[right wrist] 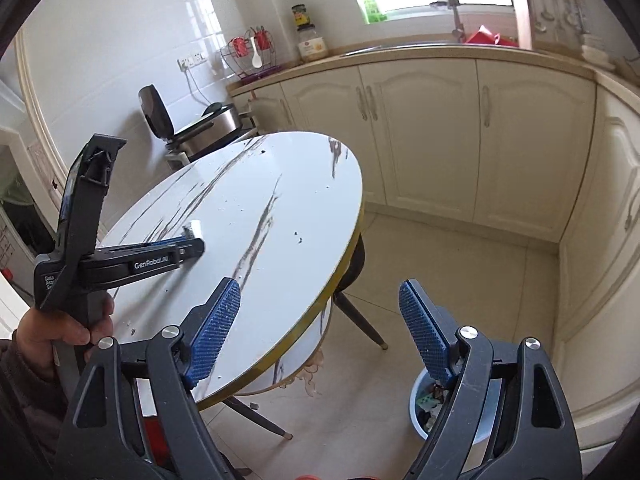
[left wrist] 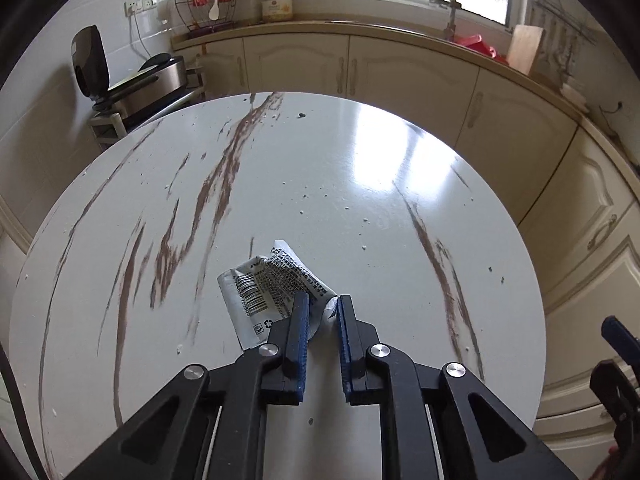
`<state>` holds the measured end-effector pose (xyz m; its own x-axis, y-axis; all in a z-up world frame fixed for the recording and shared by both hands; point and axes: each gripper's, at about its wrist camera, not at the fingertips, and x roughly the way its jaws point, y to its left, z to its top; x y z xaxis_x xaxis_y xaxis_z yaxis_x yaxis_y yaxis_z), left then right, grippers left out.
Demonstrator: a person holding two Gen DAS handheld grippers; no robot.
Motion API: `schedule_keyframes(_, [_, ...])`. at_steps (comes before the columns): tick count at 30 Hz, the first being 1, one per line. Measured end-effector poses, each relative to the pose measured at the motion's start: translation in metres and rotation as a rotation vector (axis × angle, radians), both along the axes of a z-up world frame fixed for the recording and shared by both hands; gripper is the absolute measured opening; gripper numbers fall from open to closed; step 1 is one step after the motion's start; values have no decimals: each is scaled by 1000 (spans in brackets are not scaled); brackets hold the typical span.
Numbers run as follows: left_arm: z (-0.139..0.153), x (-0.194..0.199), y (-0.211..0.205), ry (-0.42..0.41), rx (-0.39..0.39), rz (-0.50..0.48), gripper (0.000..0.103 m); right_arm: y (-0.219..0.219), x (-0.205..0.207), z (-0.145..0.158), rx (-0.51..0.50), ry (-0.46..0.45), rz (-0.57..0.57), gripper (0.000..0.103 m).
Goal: Collect trash
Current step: 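Grasp the silver wrapper with the left tool, then carry the silver wrapper with the left tool over the blue bin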
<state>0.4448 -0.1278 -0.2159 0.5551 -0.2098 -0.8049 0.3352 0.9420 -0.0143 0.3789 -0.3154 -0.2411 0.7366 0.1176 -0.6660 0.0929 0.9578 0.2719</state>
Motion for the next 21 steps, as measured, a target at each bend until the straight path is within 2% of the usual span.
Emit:
schedule_keyframes(3, [6, -14, 1, -5, -24, -5, 1, -13, -5, -5, 17, 2, -22, 80])
schedule_keyframes(10, [29, -49, -8, -57, -72, -47, 0, -58, -28, -30, 70, 35, -107, 80])
schedule_keyframes(16, [39, -69, -7, -47, -114, -80, 0, -97, -48, -54, 105, 73, -180, 80])
schedule_keyframes(21, [51, -96, -33, -63, -120, -140, 0, -127, -61, -79, 140, 108, -237, 80])
